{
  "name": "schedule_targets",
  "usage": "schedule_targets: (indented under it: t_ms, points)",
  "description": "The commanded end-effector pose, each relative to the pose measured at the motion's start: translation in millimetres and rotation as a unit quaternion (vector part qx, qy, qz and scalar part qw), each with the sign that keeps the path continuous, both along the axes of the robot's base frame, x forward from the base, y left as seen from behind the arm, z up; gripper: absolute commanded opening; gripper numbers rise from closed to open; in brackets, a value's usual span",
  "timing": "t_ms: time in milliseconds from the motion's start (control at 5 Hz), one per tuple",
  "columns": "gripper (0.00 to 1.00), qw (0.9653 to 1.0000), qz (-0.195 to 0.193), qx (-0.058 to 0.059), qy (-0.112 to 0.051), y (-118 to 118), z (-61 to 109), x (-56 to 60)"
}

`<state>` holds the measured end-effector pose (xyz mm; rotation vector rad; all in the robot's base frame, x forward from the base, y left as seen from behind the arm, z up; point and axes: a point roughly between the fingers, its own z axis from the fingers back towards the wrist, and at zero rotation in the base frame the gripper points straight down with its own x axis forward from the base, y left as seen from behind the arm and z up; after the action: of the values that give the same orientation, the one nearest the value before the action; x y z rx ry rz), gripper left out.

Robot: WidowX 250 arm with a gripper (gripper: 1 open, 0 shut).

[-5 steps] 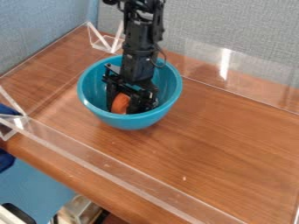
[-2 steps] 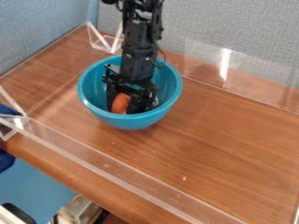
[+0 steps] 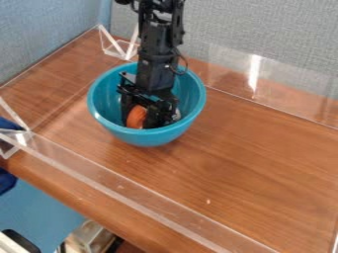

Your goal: Remove the mushroom from inside the blue bowl and put it on the table

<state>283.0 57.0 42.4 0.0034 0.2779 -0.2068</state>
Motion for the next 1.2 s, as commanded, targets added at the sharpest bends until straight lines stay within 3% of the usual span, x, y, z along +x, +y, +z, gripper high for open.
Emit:
schedule_targets:
  t_ms: [0,200,600,800,1000]
  points:
    - [0.0,0.9991,0.007,0.003,-0.042,6.7,23.8,9.5]
    - [0.0,0.9991,0.005,0.001,-0.043,6.6,25.4,9.4]
    - [0.0,0.9978,0.006,-0.006,-0.065,4.4,46.7,7.9]
    - [0.0,0.9964,0.007,-0.006,-0.084,2.2,64.5,7.4]
    - [0.0,0.9922,0.005,-0.001,-0.124,-5.5,101.8,8.2]
